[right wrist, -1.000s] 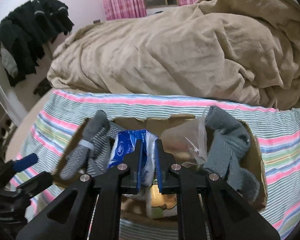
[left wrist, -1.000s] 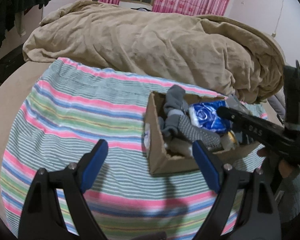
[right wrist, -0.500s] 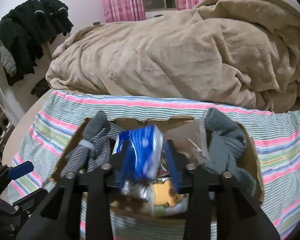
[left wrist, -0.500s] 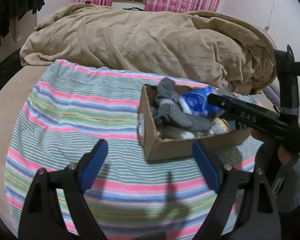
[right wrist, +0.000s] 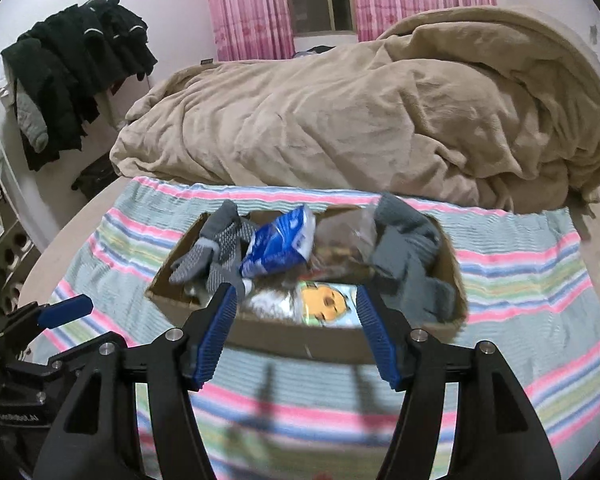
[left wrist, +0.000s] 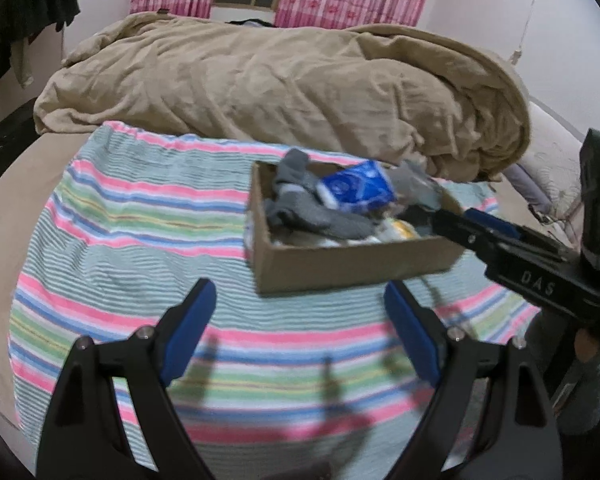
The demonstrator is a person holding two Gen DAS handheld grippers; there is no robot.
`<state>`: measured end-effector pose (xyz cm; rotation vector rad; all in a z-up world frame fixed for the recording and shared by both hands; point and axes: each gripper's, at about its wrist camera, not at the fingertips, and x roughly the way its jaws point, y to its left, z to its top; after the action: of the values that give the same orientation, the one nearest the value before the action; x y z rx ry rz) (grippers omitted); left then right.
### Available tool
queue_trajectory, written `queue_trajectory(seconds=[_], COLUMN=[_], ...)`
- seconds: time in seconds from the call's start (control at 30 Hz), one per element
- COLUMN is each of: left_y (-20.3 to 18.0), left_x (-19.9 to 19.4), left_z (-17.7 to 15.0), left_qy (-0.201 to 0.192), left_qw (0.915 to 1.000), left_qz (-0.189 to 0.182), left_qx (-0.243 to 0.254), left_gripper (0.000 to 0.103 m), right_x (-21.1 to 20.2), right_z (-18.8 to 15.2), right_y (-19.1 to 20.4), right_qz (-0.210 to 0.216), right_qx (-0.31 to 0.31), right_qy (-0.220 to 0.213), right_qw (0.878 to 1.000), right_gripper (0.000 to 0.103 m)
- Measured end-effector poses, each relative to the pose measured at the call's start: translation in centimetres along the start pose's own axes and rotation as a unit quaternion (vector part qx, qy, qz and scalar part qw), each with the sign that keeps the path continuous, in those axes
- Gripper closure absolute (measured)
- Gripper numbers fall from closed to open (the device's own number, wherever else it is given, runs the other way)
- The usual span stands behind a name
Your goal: Organize objects
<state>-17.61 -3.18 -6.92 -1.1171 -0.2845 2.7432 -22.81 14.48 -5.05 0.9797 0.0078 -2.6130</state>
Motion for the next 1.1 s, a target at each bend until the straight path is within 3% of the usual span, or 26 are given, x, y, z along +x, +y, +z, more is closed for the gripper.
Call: queue_trajectory(seconds=[0.17, 0.33, 0.6, 1.1], left_y=[-0.9, -1.5, -2.9, -3.3], left_x=[-0.5, -1.1, -0.6, -0.2], left_z=[-1.0, -2.3, -4.6, -4.4], left_qy=[0.002, -0.012, 0.0, -0.008], left_qw=[0.9999, 0.9992, 0.9984, 0.9975], left_qz=[0.01, 0.036, 0.051, 0.065], left_qx=[0.004, 0.011, 0.026, 0.025], left_gripper=[0.016, 0.016, 0.016, 0.016], right_x=[-2.4, -3.6, -4.5, -4.7], right_z=[-1.9, -3.2, -4.9, -5.6], right_y=[-0.9, -2.1, -3.8, -4.7], right_qz=[-0.006, -0.011, -0.004, -0.009], right_qx=[0.0, 0.004, 0.02, 0.023], right_qy=[-0.001, 0.005, 0.016, 0.021], right_qw=[1.0, 1.0, 1.0, 0.999], right_gripper=[0.033, 0.032, 0.032, 0.032])
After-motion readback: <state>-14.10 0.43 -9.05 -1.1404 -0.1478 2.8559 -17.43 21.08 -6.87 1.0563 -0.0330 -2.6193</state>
